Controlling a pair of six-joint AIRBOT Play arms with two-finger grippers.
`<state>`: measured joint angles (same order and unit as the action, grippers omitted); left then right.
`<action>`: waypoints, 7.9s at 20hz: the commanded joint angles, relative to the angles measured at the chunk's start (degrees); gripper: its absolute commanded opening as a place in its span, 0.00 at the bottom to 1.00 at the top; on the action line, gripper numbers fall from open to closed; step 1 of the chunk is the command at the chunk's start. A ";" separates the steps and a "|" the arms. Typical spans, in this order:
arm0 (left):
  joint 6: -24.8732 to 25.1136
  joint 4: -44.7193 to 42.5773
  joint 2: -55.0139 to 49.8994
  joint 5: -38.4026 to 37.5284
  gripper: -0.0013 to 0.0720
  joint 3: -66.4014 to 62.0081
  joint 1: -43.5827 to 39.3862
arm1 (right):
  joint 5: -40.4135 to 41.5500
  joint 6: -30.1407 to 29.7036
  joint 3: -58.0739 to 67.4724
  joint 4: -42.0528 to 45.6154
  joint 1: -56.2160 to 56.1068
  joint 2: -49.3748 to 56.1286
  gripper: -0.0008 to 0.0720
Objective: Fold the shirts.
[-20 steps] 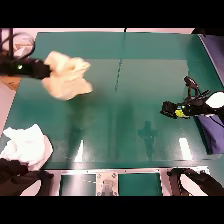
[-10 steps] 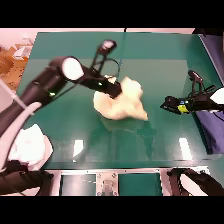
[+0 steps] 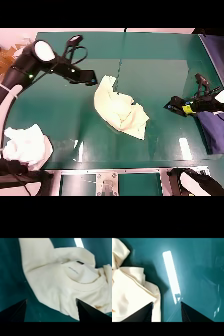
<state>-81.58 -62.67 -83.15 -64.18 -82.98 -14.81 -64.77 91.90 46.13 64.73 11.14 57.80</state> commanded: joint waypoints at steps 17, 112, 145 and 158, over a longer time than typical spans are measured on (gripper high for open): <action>17.53 34.42 -20.90 26.58 0.06 7.19 -0.13 | 5.68 -23.61 -2.29 -28.06 -10.34 23.52 0.03; 6.67 1.46 26.47 -7.13 0.05 -37.64 5.75 | -6.58 -6.82 59.58 -25.49 20.52 -15.61 0.03; 14.62 25.42 -6.51 -7.43 0.90 2.56 22.36 | 9.38 0.52 -16.96 -25.05 -15.91 0.44 0.65; 16.17 25.35 -6.58 -3.08 0.90 2.58 22.36 | 34.77 0.52 -10.97 -46.14 -44.52 21.59 0.42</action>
<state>-65.65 -37.30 -89.69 -66.70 -80.34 7.49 -31.94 92.51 30.98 20.01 -31.90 74.78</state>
